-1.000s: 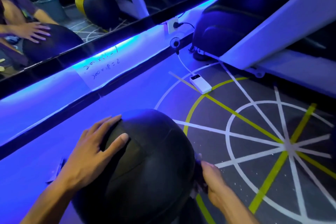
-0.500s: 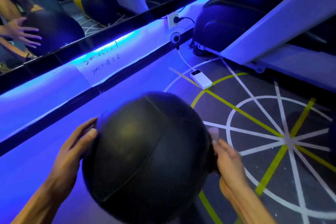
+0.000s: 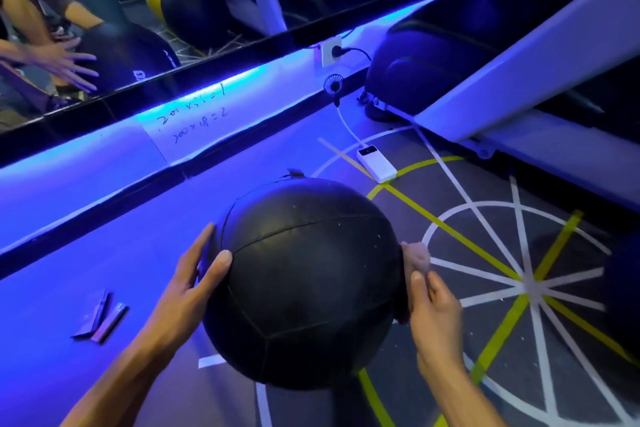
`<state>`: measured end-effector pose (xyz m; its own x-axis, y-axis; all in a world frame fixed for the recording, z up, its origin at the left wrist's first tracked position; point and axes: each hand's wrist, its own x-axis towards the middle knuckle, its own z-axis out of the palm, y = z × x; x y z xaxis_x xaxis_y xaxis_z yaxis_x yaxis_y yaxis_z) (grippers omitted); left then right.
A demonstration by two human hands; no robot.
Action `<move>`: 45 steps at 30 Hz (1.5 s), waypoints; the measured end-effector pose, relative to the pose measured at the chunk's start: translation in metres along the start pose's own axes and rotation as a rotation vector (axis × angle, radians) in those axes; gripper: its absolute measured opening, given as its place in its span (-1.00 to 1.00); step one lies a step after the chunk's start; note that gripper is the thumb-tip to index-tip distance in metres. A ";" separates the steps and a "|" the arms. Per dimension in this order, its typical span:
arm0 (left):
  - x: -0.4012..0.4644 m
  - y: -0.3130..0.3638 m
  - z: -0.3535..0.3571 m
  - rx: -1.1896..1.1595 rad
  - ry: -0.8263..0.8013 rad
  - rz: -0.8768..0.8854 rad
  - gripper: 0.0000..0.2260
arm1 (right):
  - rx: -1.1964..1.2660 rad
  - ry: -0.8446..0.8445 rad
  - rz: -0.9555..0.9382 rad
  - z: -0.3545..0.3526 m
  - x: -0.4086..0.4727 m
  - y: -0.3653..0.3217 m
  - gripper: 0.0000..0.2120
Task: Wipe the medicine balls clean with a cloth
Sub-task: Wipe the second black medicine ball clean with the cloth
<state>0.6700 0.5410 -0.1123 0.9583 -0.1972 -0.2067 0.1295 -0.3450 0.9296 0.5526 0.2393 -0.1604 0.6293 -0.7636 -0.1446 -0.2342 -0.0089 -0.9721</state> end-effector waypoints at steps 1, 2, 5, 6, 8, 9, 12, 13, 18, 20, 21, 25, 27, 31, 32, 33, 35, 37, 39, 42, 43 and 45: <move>0.000 0.000 0.003 -0.007 0.014 0.006 -0.23 | 0.000 0.021 -0.001 0.005 0.006 -0.002 -0.77; -0.001 0.000 0.006 -0.025 0.025 0.015 -0.24 | -0.022 0.025 -0.039 0.012 0.005 -0.010 -0.81; 0.002 0.003 0.010 -0.071 0.031 0.016 -0.20 | -0.147 -0.032 -0.382 0.032 -0.034 -0.038 -0.69; 0.002 0.005 0.009 -0.071 0.034 0.023 -0.18 | -0.156 -0.109 -0.561 0.034 -0.054 -0.044 -0.62; 0.001 0.005 0.006 -0.063 0.039 0.034 -0.17 | -0.305 -0.274 -1.002 0.031 -0.075 -0.030 -0.56; 0.000 0.004 0.006 -0.053 0.029 0.027 -0.19 | -0.391 -0.315 -1.142 0.026 -0.068 -0.022 -0.56; -0.007 0.000 0.005 -0.029 0.015 0.015 -0.21 | -0.297 -0.206 -0.772 0.011 -0.025 -0.027 -0.55; -0.009 -0.001 0.007 -0.010 0.010 0.017 -0.21 | -0.250 -0.112 -0.543 0.007 -0.010 -0.035 -0.55; -0.021 0.003 0.022 0.008 0.072 0.107 -0.24 | -0.294 -0.225 -0.788 0.032 -0.051 -0.056 -0.55; -0.026 -0.002 0.025 0.028 0.086 0.157 -0.17 | -0.471 -0.462 -1.227 0.033 -0.069 -0.053 -0.55; -0.028 -0.005 0.026 0.034 0.089 0.178 -0.16 | -0.514 -0.529 -1.326 0.029 -0.062 -0.059 -0.57; -0.045 -0.006 0.035 0.020 0.076 0.212 -0.28 | -0.352 -0.364 -0.749 0.016 0.015 -0.084 -0.61; -0.051 -0.003 0.041 0.050 0.080 0.252 -0.30 | -0.401 -0.269 -0.411 0.015 0.037 -0.095 -0.65; -0.054 -0.003 0.044 0.133 0.094 0.324 -0.30 | -0.376 -0.565 -0.870 0.025 -0.047 -0.109 -0.73; -0.055 -0.004 0.044 0.164 0.093 0.344 -0.31 | -0.389 -0.682 -1.036 0.027 -0.067 -0.107 -0.76; -0.056 -0.003 0.044 0.179 0.084 0.352 -0.31 | -0.399 -0.716 -1.136 0.026 -0.069 -0.103 -0.76; -0.060 0.001 0.045 0.183 0.051 0.344 -0.30 | -0.302 -0.656 -0.955 0.013 -0.035 -0.107 -0.72; -0.063 0.001 0.044 0.231 0.021 0.342 -0.32 | -0.347 -0.434 -0.626 0.000 0.011 -0.106 -0.71; -0.066 0.007 0.045 0.229 -0.017 0.370 -0.44 | -0.412 -0.366 -0.406 -0.016 0.038 -0.090 -0.84; -0.058 0.020 0.038 0.124 -0.072 0.416 -0.79 | -0.347 -0.364 -0.315 -0.038 0.022 -0.072 -0.86; -0.052 0.019 0.034 0.031 -0.057 0.374 -0.86 | -0.308 -0.357 -0.288 -0.048 0.015 -0.067 -0.85; -0.032 0.014 0.025 -0.122 0.105 0.182 -0.83 | -0.254 -0.337 -0.231 -0.066 0.005 -0.057 -0.82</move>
<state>0.6347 0.5195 -0.1007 0.9891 -0.1474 -0.0059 -0.0236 -0.1976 0.9800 0.5203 0.1932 -0.0932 0.8814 -0.4719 -0.0225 -0.2070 -0.3428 -0.9163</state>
